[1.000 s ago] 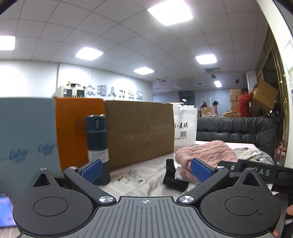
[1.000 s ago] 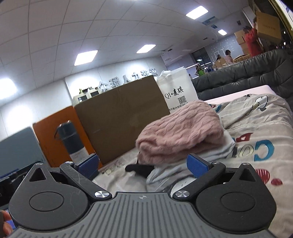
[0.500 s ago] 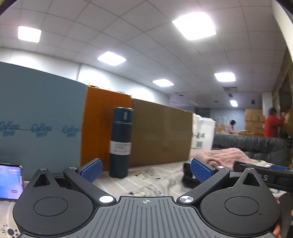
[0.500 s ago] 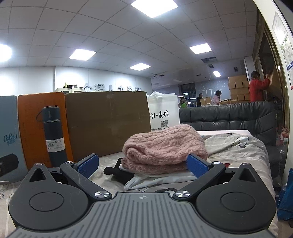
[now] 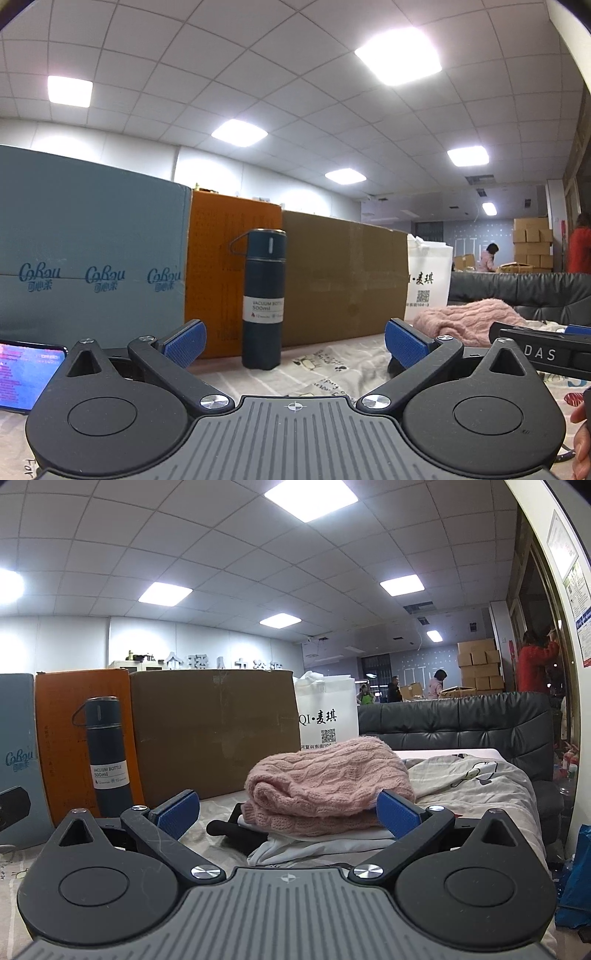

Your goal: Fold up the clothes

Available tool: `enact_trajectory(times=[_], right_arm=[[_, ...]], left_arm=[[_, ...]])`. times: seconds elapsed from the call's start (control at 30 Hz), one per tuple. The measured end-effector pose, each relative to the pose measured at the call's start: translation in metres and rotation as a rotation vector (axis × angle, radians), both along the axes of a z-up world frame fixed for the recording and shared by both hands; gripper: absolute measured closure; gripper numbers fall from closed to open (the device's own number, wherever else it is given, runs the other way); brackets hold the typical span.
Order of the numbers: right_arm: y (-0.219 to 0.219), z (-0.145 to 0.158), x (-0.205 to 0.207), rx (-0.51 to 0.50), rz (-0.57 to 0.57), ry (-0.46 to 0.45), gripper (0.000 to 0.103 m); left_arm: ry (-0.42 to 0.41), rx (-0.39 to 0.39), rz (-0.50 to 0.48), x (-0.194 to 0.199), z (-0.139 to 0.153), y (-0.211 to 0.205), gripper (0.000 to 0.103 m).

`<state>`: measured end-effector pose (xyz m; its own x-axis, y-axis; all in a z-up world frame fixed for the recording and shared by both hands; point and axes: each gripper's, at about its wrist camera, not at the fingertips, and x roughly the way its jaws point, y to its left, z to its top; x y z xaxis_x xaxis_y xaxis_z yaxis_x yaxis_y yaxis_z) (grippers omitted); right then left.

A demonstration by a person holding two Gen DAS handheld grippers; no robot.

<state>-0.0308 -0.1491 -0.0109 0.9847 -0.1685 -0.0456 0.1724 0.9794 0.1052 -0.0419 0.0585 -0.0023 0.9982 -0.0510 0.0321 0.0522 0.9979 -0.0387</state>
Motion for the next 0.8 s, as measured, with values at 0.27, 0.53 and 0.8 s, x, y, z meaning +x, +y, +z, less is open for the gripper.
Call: enact_trajectory(times=[0.27,0.53,0.8], right_arm=[[0.0015,-0.0001,0.0008,-0.013,-0.003,0.007,0.0],[0.0006,0.0,0.0025,-0.011,0.001,0.01,0.0],[-0.0002,-0.0009,0.0031,-0.011,0.001,0.011,0.0]], left_arm=[[-0.017,0.007,0.011,-0.0051,0.0003,-0.001,0.0],[-0.017,0.006,0.014,-0.0045,0.0007,0.0001,0.0],[-0.017,0.01,0.007,-0.0049,0.0007,-0.0009,0.0]])
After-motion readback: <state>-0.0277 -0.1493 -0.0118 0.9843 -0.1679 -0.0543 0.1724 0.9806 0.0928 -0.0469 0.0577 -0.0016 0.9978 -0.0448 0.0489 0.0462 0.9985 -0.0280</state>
